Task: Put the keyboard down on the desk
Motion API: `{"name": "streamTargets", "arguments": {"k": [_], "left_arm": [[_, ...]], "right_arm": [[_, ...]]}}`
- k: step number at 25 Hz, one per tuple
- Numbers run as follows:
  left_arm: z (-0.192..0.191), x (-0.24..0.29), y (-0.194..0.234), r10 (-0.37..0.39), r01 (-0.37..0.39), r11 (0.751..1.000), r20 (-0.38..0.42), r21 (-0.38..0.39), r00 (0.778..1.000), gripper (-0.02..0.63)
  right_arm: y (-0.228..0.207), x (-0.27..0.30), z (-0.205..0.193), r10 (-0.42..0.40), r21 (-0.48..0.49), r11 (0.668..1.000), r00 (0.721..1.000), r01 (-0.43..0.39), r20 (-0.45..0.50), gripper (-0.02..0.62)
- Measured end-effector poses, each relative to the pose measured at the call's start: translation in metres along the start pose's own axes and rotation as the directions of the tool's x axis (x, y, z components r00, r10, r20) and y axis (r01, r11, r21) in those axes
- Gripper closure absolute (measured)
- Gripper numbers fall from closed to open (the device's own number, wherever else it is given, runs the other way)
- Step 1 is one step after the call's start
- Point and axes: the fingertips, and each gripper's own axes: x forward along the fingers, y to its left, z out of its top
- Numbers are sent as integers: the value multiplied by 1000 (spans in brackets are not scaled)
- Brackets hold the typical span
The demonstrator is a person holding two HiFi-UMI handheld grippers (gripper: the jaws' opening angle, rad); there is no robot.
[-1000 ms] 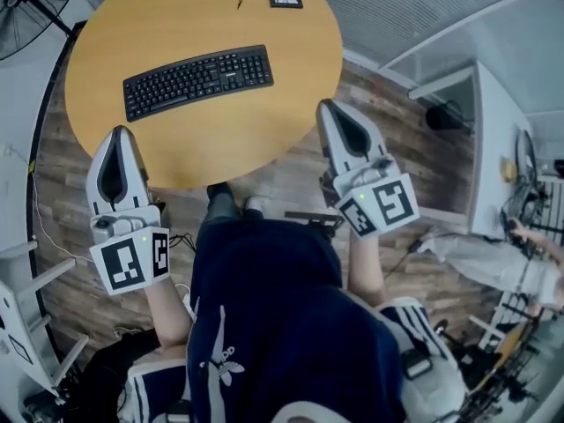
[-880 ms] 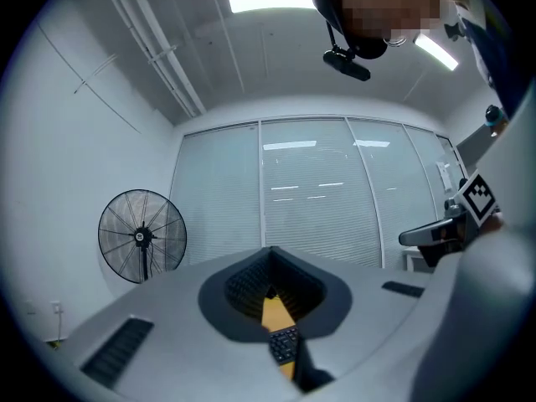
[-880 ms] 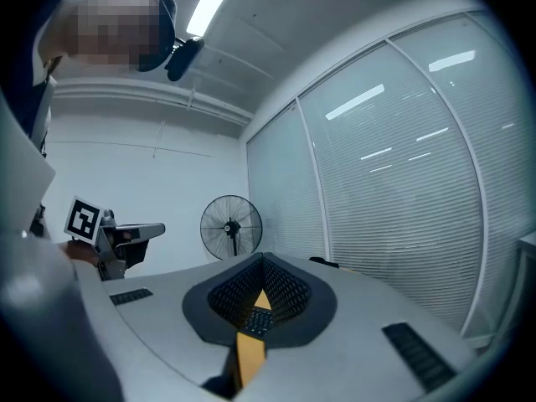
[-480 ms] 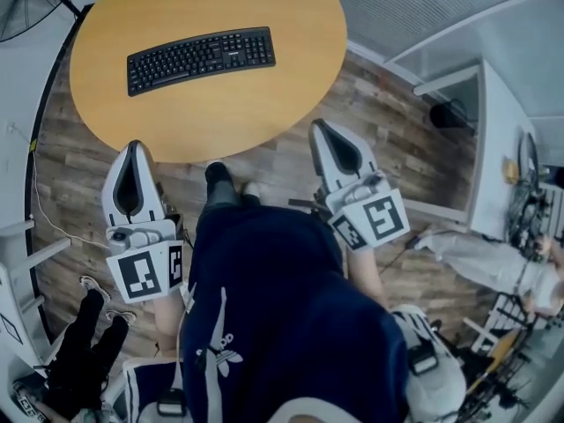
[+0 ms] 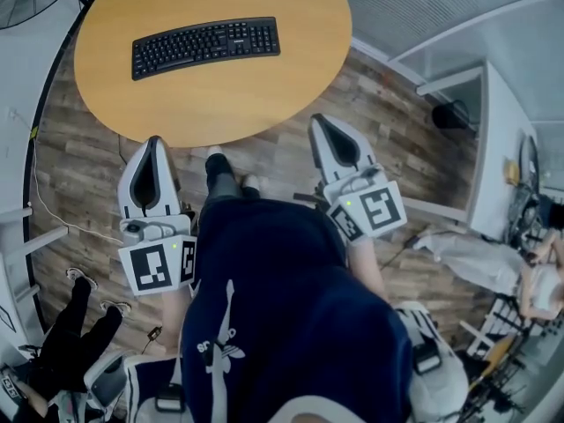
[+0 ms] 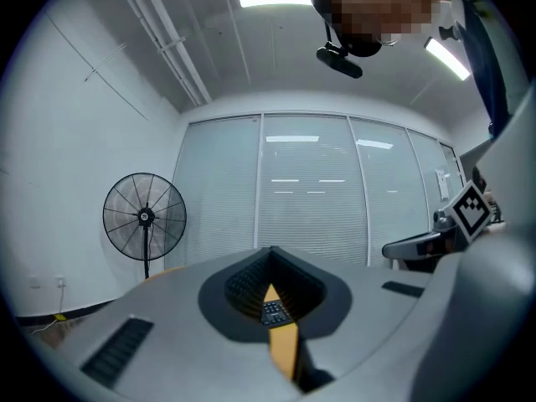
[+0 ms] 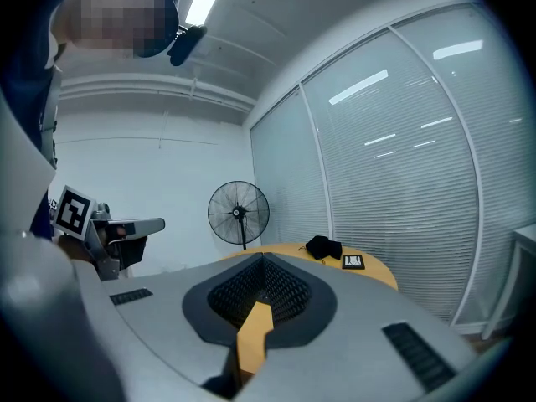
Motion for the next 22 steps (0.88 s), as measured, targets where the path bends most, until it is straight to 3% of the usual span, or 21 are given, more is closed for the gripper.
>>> {"name": "streamTargets", "arguments": {"k": [22], "left_arm": [[1, 4, -16, -40, 40, 999, 2, 16, 999, 604]], "right_arm": [[-18, -14, 2, -31, 4, 1000, 999, 31, 17, 592]]}}
